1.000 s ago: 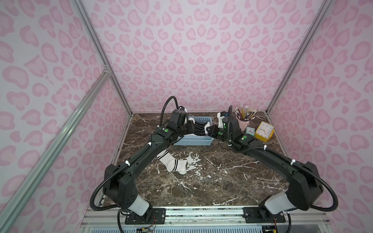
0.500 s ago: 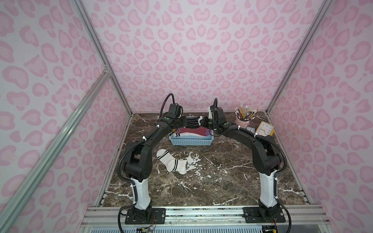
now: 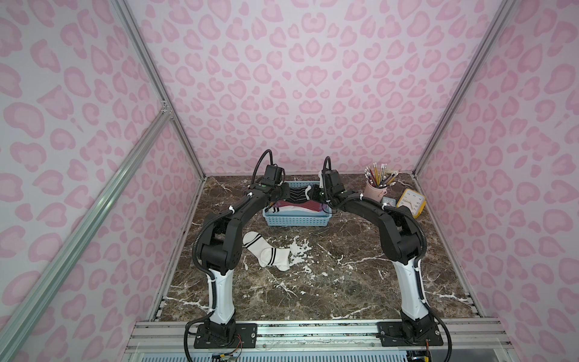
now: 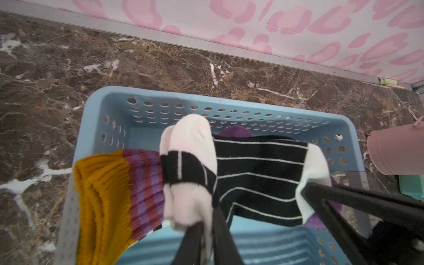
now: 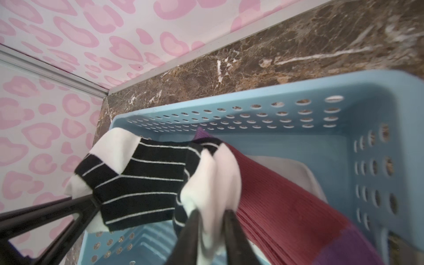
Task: Place the socks together as a pair
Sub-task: Place a pair of socks in the bin, then pick up the sock from the center of the board.
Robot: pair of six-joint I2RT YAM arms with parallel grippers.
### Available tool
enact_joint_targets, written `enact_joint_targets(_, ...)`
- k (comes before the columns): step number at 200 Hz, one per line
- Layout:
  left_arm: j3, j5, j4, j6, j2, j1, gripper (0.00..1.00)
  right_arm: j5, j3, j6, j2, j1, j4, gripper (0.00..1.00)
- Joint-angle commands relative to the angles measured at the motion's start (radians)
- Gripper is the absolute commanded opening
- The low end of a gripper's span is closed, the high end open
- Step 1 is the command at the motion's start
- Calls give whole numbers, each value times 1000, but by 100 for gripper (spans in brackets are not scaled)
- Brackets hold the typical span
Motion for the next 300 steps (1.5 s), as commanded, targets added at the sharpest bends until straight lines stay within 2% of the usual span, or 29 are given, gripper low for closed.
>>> enact_joint_targets(1,18,-39,39,27,-42,2,56,20,22,-29,-58,1,-25,50)
enact_joint_targets(9,33,-41,23,30,-57,2,61,30,25,-40,-83,2,-41,51)
enact_joint_targets(24,58,-41,-15,31,-92,2,63,43,21,-59,-148,2,-80,52)
enact_joint_targets(41,43,-48,-40,15,-166,1,62,51,-24,-76,-246,11,-103,51)
enact_joint_targets(61,-30,-9,-43,-5,-278,2,59,61,-157,-81,-393,41,-71,47)
enact_joint_targets(77,-110,49,-54,-25,-373,2,58,60,-296,-61,-515,69,-32,43)
enact_joint_targets(101,-256,125,-68,-69,-515,0,56,79,-501,-23,-677,134,20,41)
enact_joint_targets(118,-400,103,-59,-118,-627,0,55,111,-609,5,-763,198,41,41)
enact_joint_targets(137,-535,91,-23,-156,-752,0,55,139,-712,36,-813,288,94,41)
enact_joint_targets(160,-634,82,-39,-194,-834,0,55,170,-771,85,-804,382,116,41)
enact_joint_targets(194,-768,34,-68,-218,-881,1,54,203,-849,158,-778,472,185,40)
enact_joint_targets(244,-942,38,29,-267,-842,0,54,200,-949,210,-785,496,211,38)
enact_joint_targets(275,-964,-4,76,-260,-763,0,54,253,-1011,211,-856,490,173,38)
enact_joint_targets(300,-957,-10,90,-248,-681,1,48,280,-1080,223,-926,463,152,38)
